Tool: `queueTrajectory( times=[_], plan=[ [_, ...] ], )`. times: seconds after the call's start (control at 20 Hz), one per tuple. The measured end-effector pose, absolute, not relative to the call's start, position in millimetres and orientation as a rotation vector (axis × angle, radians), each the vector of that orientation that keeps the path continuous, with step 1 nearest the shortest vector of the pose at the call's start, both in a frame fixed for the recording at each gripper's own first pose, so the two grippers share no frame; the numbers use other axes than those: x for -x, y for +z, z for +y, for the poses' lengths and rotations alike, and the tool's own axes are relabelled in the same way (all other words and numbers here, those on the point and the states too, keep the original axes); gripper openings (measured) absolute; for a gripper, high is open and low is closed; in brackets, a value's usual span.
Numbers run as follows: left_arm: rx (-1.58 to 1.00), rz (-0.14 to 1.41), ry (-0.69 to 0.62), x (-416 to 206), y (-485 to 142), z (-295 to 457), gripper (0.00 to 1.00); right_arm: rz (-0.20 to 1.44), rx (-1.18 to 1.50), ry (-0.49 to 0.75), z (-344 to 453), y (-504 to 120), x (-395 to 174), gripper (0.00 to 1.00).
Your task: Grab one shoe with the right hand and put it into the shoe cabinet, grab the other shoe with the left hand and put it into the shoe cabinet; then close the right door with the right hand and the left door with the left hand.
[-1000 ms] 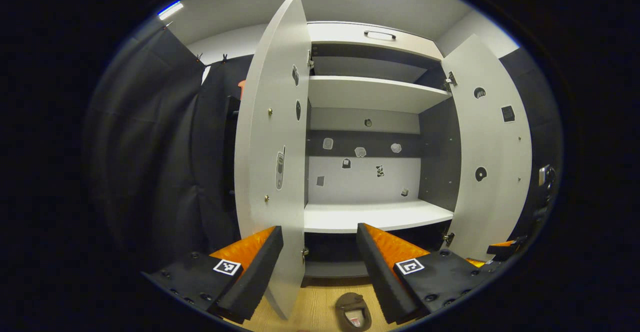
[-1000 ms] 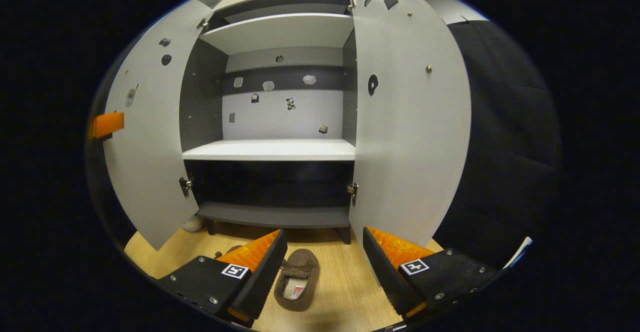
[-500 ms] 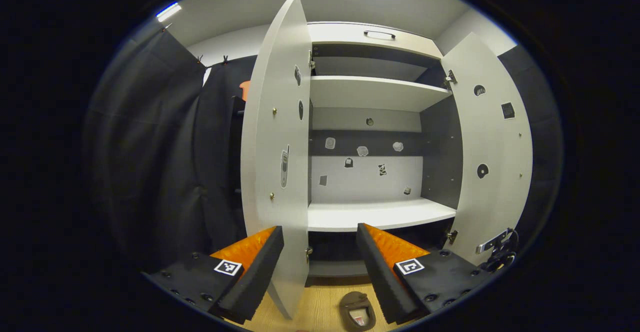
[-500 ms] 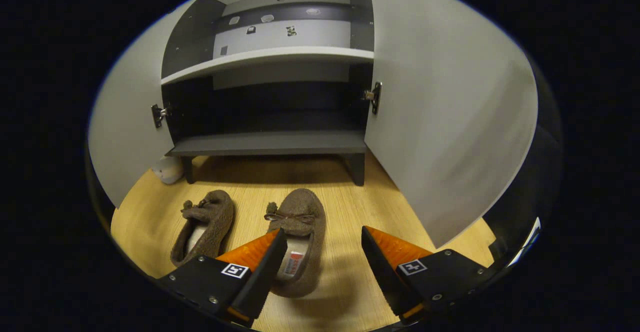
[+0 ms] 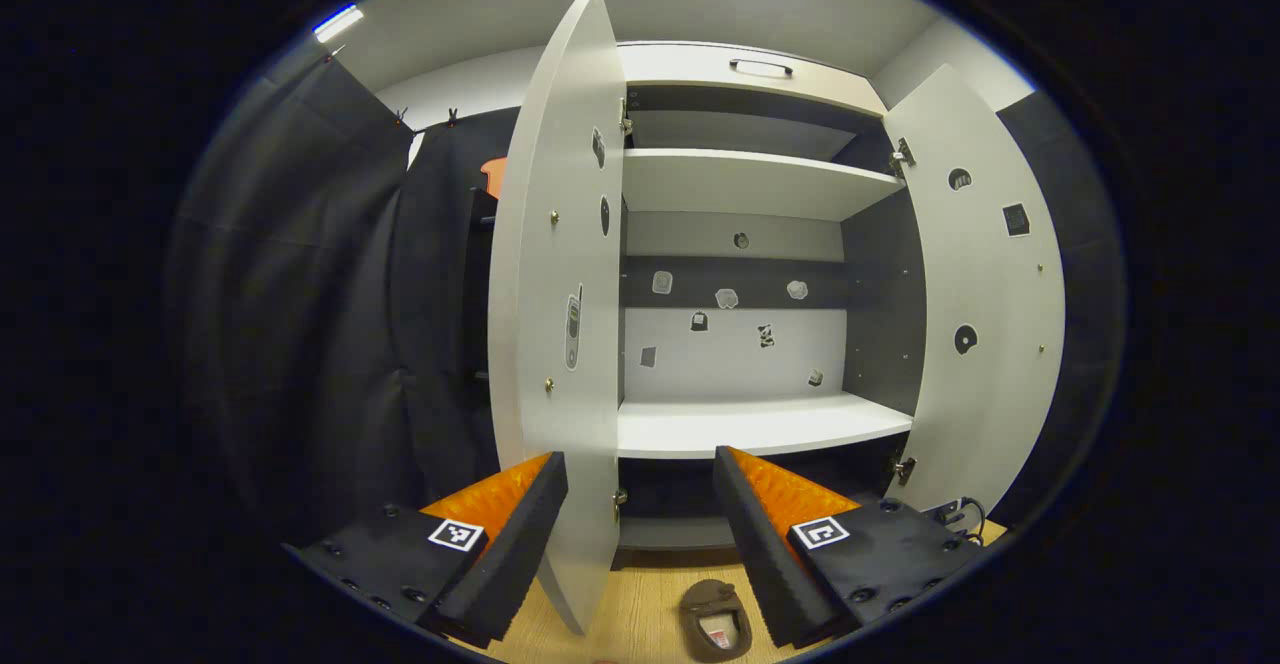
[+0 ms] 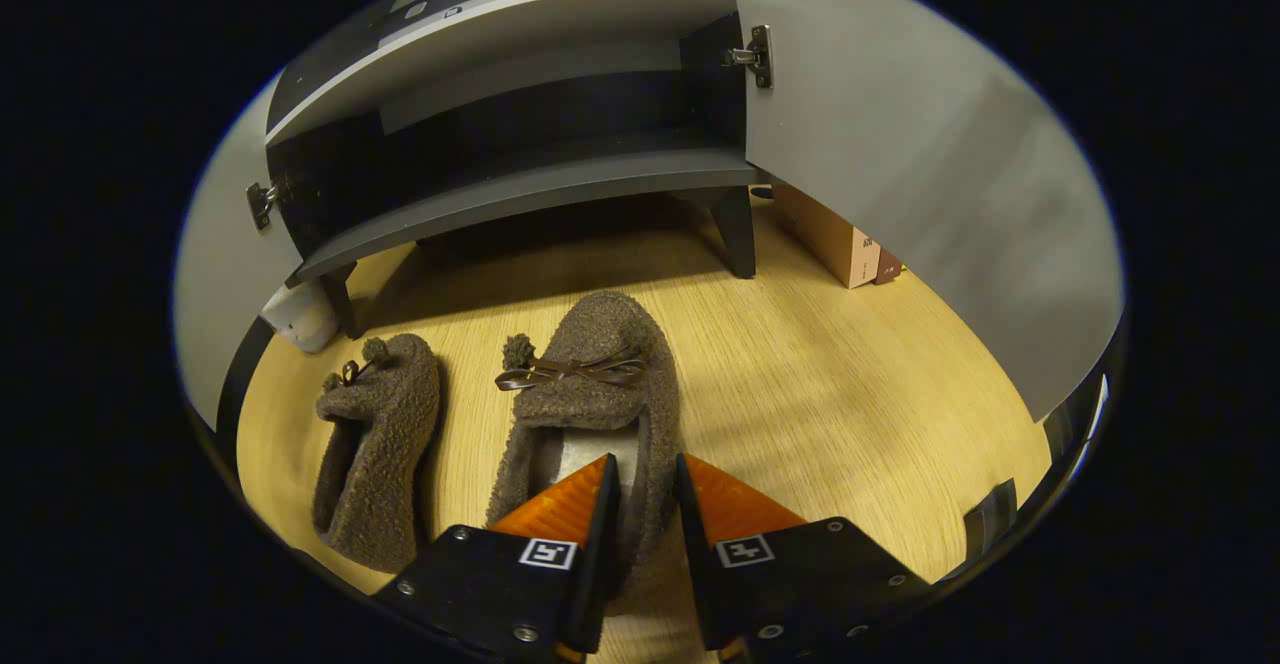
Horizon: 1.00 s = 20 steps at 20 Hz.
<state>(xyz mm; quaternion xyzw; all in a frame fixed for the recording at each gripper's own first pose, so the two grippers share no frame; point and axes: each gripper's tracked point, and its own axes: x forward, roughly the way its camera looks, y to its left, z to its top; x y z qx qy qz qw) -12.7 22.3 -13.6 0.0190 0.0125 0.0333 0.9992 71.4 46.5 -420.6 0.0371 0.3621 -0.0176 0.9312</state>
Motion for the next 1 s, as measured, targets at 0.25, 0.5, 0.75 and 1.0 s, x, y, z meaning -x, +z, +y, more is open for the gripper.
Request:
queueTrajectory(
  times=[0.25,0.5,0.75,1.0],
  plan=[
    [-0.041,0.024,0.077,17.7,-13.2,22.9,0.96,0.751,-0.112,-0.083,37.4,-408.7,-79.0,0.02],
    [-0.030,0.026,0.072,21.2,-15.9,21.6,0.96,0.686,-0.126,-0.069,39.1,-350.7,-73.0,0.02],
    [-0.027,0.025,0.062,23.0,-19.2,18.2,0.96,0.584,-0.173,-0.027,49.0,-258.2,-78.1,0.02],
    [-0.009,0.040,0.049,22.5,-25.8,13.3,0.96,0.500,-0.184,0.029,69.4,-186.2,-97.6,0.02]
  ],
)
